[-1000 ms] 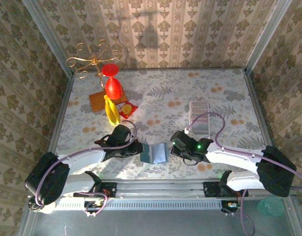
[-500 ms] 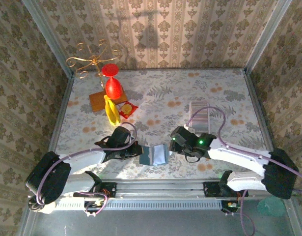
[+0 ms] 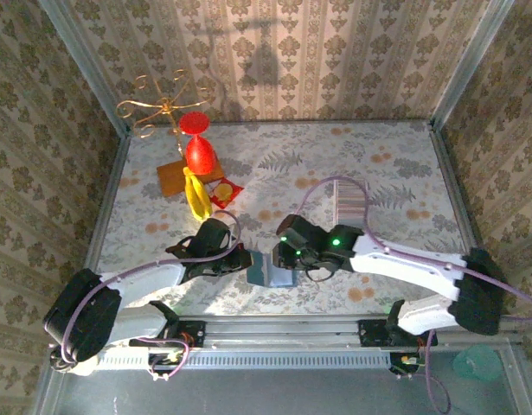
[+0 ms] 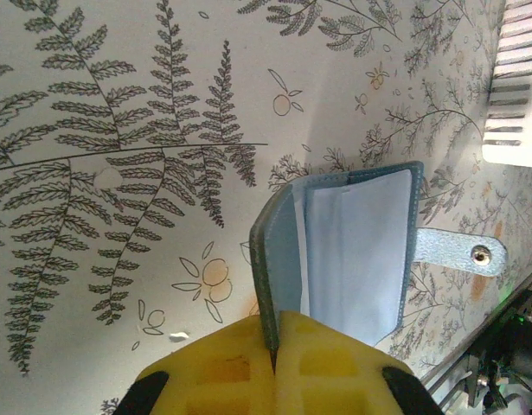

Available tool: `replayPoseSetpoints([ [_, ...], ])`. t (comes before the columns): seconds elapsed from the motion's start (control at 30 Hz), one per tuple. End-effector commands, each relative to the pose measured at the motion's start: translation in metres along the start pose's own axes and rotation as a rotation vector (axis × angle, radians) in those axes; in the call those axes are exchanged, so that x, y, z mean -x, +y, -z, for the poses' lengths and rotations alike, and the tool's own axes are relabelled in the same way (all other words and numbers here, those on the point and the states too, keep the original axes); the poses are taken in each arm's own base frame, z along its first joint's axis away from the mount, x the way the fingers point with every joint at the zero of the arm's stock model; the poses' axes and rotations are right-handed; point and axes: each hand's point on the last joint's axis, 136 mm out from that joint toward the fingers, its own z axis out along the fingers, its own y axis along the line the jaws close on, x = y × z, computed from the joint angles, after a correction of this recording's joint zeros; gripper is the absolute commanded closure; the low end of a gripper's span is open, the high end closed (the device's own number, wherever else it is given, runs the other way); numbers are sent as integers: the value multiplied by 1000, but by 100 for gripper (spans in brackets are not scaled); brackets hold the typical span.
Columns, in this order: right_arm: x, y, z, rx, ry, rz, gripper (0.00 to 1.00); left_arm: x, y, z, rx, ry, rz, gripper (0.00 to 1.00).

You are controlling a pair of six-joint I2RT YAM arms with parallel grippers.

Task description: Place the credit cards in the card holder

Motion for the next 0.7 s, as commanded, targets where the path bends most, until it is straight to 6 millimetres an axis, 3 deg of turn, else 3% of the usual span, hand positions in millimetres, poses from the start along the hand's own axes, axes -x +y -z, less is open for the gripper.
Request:
replayPoseSetpoints([
  [0.0,-11,-10,-26,-79,53,-17,61,2,-2,-1,14,-2,-13,100],
  [0.23,-19,-24,-64,-176,94,-41,62,0,1,-3,15,6,-5,100],
  [0.47,-25,-47,-71,-279,101,-43,63,-2,4,-3,20,7,0,100],
  [0.67,-35,-38,-87,-217,140,-53,61,-3,5,-5,20,16,3,100],
])
